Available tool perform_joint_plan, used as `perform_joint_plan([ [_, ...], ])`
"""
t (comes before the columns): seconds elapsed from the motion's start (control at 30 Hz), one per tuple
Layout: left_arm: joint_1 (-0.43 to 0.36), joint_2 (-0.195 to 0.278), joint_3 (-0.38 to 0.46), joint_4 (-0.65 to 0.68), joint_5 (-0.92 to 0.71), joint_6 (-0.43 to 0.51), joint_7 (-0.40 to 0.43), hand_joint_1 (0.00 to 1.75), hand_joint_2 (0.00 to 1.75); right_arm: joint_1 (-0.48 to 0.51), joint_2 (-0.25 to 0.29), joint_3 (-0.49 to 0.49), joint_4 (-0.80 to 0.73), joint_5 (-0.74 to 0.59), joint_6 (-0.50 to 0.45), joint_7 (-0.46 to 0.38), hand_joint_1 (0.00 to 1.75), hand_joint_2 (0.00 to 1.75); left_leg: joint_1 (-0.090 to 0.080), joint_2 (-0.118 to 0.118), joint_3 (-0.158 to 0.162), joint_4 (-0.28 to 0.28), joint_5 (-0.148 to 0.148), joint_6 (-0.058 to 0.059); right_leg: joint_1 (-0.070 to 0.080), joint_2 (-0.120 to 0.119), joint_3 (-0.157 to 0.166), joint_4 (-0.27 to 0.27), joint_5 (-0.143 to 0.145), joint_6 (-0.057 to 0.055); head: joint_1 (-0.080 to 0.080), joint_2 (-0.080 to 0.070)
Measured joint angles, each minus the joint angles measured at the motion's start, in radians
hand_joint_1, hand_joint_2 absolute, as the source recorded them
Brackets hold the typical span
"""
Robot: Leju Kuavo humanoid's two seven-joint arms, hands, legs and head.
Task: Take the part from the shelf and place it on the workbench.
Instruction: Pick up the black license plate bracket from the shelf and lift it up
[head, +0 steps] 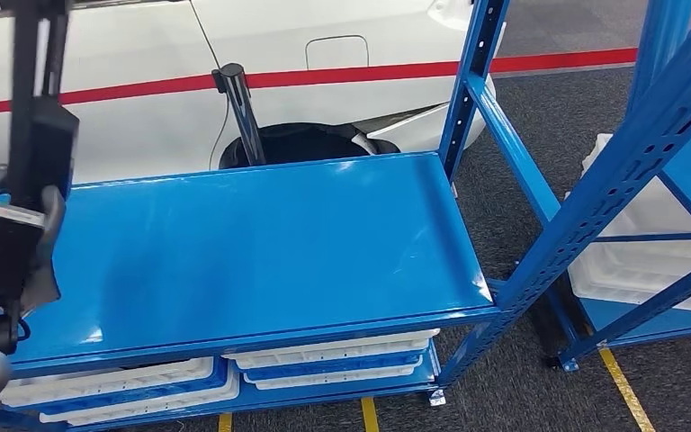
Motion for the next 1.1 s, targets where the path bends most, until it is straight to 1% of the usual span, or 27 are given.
perform_joint_plan([
  [0.27, -0.026, -0.032, 0.039, -0.123, 0.058, 0.075, -0.022, 1.75, 1.75, 0.0, 0.0, 0.0, 0.0, -0.002, -0.009, -0.001, 0.0, 0.0, 0.0, 0.0, 0.0, 0.0, 0.0, 0.0, 0.0, 0.0, 0.0, 0.0, 0.0, 0.0, 0.0, 0.0],
  [0.33, -0.028, -0.039, 0.046, -0.144, 0.063, 0.084, -0.022, 1.75, 1.75, 0.001, 0.001, 0.0, 0.0, -0.003, -0.01, -0.001, 0.0, 0.0, -0.001, 0.0, -0.001, 0.001, 0.003, 0.006, -0.003, 0.0, 0.001, -0.004, 0.005, 0.006, 0.0, 0.0],
  [0.4, -0.032, -0.046, 0.052, -0.162, 0.064, 0.092, -0.023, 1.75, 1.75, 0.001, -0.001, 0.0, 0.0, -0.004, -0.011, -0.001, 0.0, 0.0, 0.005, 0.003, 0.007, -0.018, 0.02, 0.015, -0.002, 0.0, -0.001, -0.006, 0.005, 0.016, 0.0, 0.0],
  [0.43, -0.035, -0.052, 0.053, -0.17, 0.062, 0.097, -0.025, 1.75, 1.75, 0.001, -0.001, 0.0, 0.0, -0.004, -0.012, -0.001, 0.0, 0.0, 0.01, 0.005, 0.011, -0.031, 0.031, 0.019, -0.002, 0.0, -0.01, 0.012, -0.011, 0.021, 0.001, 0.0],
  [0.47, -0.038, -0.058, 0.053, -0.178, 0.056, 0.104, -0.028, 1.75, 1.75, 0.001, -0.002, 0.0, 0.0, -0.004, -0.013, -0.001, 0.0, 0.0, 0.016, 0.007, 0.014, -0.043, 0.04, 0.021, -0.003, 0.0, -0.027, 0.052, -0.039, 0.027, 0.003, 0.0],
  [0.5, -0.04, -0.065, 0.053, -0.184, 0.049, 0.111, -0.031, 1.75, 1.75, 0.002, -0.002, 0.0, 0.0, -0.005, -0.013, -0.001, 0.0, 0.0, 0.017, 0.009, 0.014, -0.046, 0.044, 0.021, -0.007, -0.001, -0.054, 0.116, -0.074, 0.035, 0.004, 0.0],
  [0.53, -0.04, -0.071, 0.051, -0.19, 0.041, 0.117, -0.033, 1.75, 1.75, 0.003, -0.002, 0.0, 0.0, -0.006, -0.013, -0.001, 0.0, 0.0, 0.02, 0.01, 0.013, -0.047, 0.045, 0.021, -0.014, -0.001, -0.086, 0.192, -0.107, 0.043, 0.005, 0.0],
  [0.57, -0.04, -0.077, 0.049, -0.194, 0.034, 0.122, -0.035, 1.75, 1.75, 0.004, -0.002, 0.0, 0.0, -0.007, -0.013, -0.001, 0.0, 0.0, 0.023, 0.01, 0.013, -0.046, 0.046, 0.019, -0.02, -0.002, -0.113, 0.255, -0.128, 0.051, 0.005, 0.0],
  [0.6, -0.04, -0.084, 0.047, -0.198, 0.029, 0.126, -0.035, 1.75, 1.75, 0.005, -0.002, 0.0, 0.0, -0.008, -0.013, -0.001, 0.0, 0.0, 0.027, 0.011, 0.012, -0.045, 0.046, 0.017, -0.029, -0.003, -0.125, 0.285, -0.131, 0.059, 0.005, 0.0],
  [0.63, -0.04, -0.09, 0.044, -0.201, 0.025, 0.13, -0.035, 1.75, 1.75, 0.006, -0.003, 0.0, 0.0, -0.009, -0.014, -0.001, 0.0, 0.0, 0.032, 0.011, 0.012, -0.043, 0.045, 0.013, -0.037, -0.005, -0.115, 0.271, -0.116, 0.067, 0.005, 0.0],
  [0.67, -0.04, -0.094, 0.042, -0.205, 0.023, 0.132, -0.035, 1.75, 1.75, 0.007, -0.003, 0.0, 0.0, -0.009, -0.014, -0.001, 0.0, 0.0, 0.038, 0.011, 0.011, -0.038, 0.043, 0.006, -0.044, -0.006, -0.083, 0.215, -0.088, 0.075, 0.005, 0.0],
  [0.7, -0.041, -0.099, 0.041, -0.209, 0.022, 0.135, -0.035, 1.75, 1.75, 0.007, -0.003, 0.0, 0.0, -0.009, -0.014, -0.001, 0.0, 0.0, 0.043, 0.011, 0.009, -0.031, 0.039, -0.003, -0.052, -0.008, -0.04, 0.137, -0.058, 0.084, 0.005, 0.0],
  [0.73, -0.041, -0.102, 0.04, -0.213, 0.022, 0.137, -0.034, 1.75, 1.75, 0.006, -0.002, 0.0, 0.0, -0.008, -0.015, -0.001, 0.0, 0.0, 0.046, 0.01, 0.006, -0.023, 0.034, -0.014, -0.055, -0.005, -0.003, 0.069, -0.036, 0.088, 0.005, 0.0],
  [0.77, -0.042, -0.105, 0.038, -0.218, 0.022, 0.138, -0.034, 1.75, 1.75, 0.005, -0.001, 0.0, 0.0, -0.008, -0.016, -0.001, 0.0, 0.0, 0.048, 0.01, 0.002, -0.017, 0.03, -0.026, -0.056, -0.002, 0.022, 0.022, -0.025, 0.084, 0.005, 0.0],
  [0.8, -0.043, -0.107, 0.037, -0.222, 0.022, 0.139, -0.034, 1.75, 1.75, 0.004, 0.0, 0.0, 0.0, -0.007, -0.016, -0.001, 0.0, 0.0, 0.048, 0.01, -0.001, -0.013, 0.028, -0.036, -0.054, 0.002, 0.031, 0.001, -0.022, 0.076, 0.005, 0.0],
  [0.83, -0.044, -0.11, 0.035, -0.225, 0.021, 0.139, -0.034, 1.75, 1.75, 0.002, 0.0, 0.0, 0.0, -0.006, -0.017, -0.001, 0.0, 0.0, 0.05, 0.009, -0.004, -0.013, 0.03, -0.044, -0.05, 0.005, 0.028, 0.002, -0.022, 0.064, 0.005, 0.0],
  [0.87, -0.044, -0.112, 0.033, -0.228, 0.021, 0.139, -0.034, 1.75, 1.75, 0.002, -0.001, 0.0, 0.0, -0.006, -0.017, -0.001, 0.0, 0.0, 0.052, 0.009, -0.006, -0.016, 0.033, -0.051, -0.049, 0.004, 0.024, 0.002, -0.019, 0.051, 0.004, 0.0],
  [0.9, -0.043, -0.113, 0.031, -0.229, 0.021, 0.14, -0.035, 1.75, 1.75, 0.001, -0.002, -0.001, 0.001, -0.006, -0.017, -0.001, 0.0, 0.0, 0.055, 0.008, -0.009, -0.013, 0.03, -0.055, -0.048, 0.003, 0.02, 0.0, -0.015, 0.041, 0.004, 0.0],
  [0.93, -0.043, -0.115, 0.029, -0.231, 0.021, 0.14, -0.035, 1.75, 1.75, 0.0, -0.002, -0.001, 0.001, -0.006, -0.017, -0.001, 0.0, 0.0, 0.057, 0.008, -0.018, 0.007, 0.013, -0.058, -0.048, 0.001, 0.016, -0.002, -0.009, 0.03, 0.004, 0.0],
  [0.97, -0.042, -0.115, 0.028, -0.232, 0.021, 0.141, -0.035, 1.75, 1.75, 0.0, -0.002, -0.001, 0.001, -0.006, -0.017, -0.001, 0.0, 0.0, 0.058, 0.008, -0.037, 0.05, -0.02, -0.059, -0.049, -0.001, 0.011, -0.005, -0.002, 0.021, 0.004, 0.0],
  [1.0, -0.041, -0.116, 0.027, -0.234, 0.022, 0.142, -0.035, 1.75, 1.75, 0.001, -0.002, -0.001, 0.001, -0.005, -0.017, -0.001, 0.0, 0.0, 0.057, 0.008, -0.062, 0.114, -0.065, -0.058, -0.049, -0.002, 0.004, -0.006, 0.004, 0.015, 0.003, 0.0],
  [1.03, -0.04, -0.116, 0.026, -0.235, 0.022, 0.143, -0.034, 1.75, 1.75, 0.001, -0.002, -0.001, 0.001, -0.005, -0.017, -0.001, 0.0, 0.0, 0.056, 0.008, -0.091, 0.19, -0.11, -0.059, -0.049, -0.003, -0.003, -0.006, 0.01, 0.011, 0.003, 0.0],
  [1.07, -0.039, -0.117, 0.025, -0.237, 0.022, 0.144, -0.034, 1.75, 1.75, 0.002, -0.002, -0.001, 0.001, -0.005, -0.017, -0.001, 0.0, 0.0, 0.054, 0.007, -0.114, 0.253, -0.143, -0.059, -0.048, -0.004, -0.01, -0.006, 0.014, 0.01, 0.002, 0.0],
  [1.1, -0.038, -0.117, 0.024, -0.237, 0.023, 0.144, -0.034, 1.75, 1.75, 0.003, -0.002, -0.001, 0.001, -0.005, -0.017, -0.001, 0.0, 0.0, 0.053, 0.007, -0.128, 0.293, -0.161, -0.06, -0.047, -0.004, -0.014, -0.006, 0.018, 0.01, 0.002, 0.0],
])
